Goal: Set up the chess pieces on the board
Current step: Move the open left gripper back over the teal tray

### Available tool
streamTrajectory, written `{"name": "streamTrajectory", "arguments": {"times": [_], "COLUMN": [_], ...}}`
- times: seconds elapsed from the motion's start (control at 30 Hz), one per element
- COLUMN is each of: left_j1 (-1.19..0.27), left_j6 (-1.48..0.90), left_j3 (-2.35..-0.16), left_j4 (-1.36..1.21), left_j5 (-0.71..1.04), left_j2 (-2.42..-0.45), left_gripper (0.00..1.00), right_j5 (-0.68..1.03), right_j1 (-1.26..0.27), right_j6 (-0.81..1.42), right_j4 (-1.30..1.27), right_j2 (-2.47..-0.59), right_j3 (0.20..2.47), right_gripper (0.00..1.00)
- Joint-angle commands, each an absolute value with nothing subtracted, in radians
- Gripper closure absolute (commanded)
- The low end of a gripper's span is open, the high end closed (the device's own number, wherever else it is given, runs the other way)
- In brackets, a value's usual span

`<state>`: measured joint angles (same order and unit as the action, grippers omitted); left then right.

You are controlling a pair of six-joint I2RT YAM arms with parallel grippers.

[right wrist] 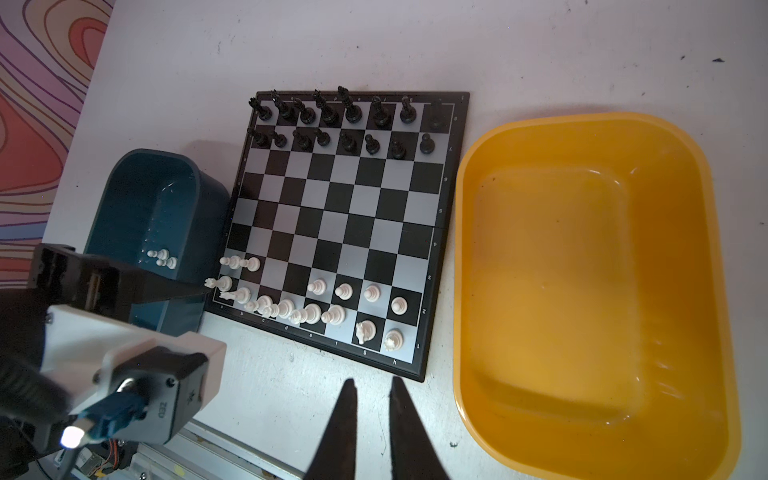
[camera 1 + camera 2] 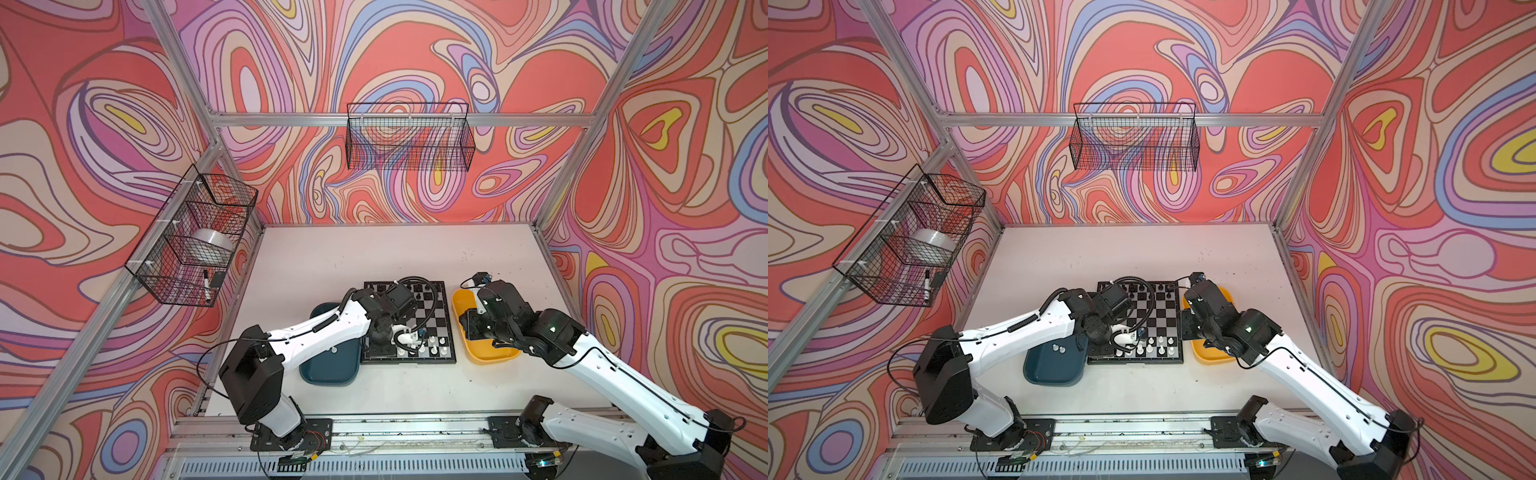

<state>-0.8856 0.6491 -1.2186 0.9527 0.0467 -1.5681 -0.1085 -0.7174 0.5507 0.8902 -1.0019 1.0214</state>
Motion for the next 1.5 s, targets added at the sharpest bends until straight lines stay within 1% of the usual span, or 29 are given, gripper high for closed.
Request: {"name": "streamTrajectory", "arguments": {"times": [0.0, 0.3, 0.53, 0.97, 1.23, 1.47], "left_j1": [-0.893, -0.876, -0.837, -0.722, -0.595, -0.431], "left_j6": [0.667, 0.654, 0.644, 0.63, 0.639, 0.696], "left_j3": [-1.205, -1.199, -1.196, -1.206, -1.146, -1.063], "left_j4": [0.998, 1.017, 1.031, 1.056, 1.04, 1.018], "left_j5": [0.039, 0.033, 0.043, 0.065, 0.084, 0.109], "left_j2": [-1.528, -1.489, -1.459, -1.392, -1.344, -1.312], "left_gripper": [0.5, 0.5, 0.5, 0.49, 0.48, 0.49], "right_j5": [-0.124, -0.13, -0.132, -0.124, -0.107, -0.093], "right_j1": [-0.723, -0.724, -0.724, -0.724, -0.724, -0.724], "right_j6": [0.561, 0.568, 0.572, 0.544, 0.526, 0.514], "right_j4": [0.895, 0.907, 0.906, 0.884, 0.864, 0.841], "right_j2": [-0.986, -0.964, -0.961, -0.987, -1.041, -1.081], "right_j3": [1.028, 1.027, 1.022, 1.033, 1.053, 1.06], "right_gripper": [0.84, 0.84, 0.84, 0.84, 0.84, 0.84]}}
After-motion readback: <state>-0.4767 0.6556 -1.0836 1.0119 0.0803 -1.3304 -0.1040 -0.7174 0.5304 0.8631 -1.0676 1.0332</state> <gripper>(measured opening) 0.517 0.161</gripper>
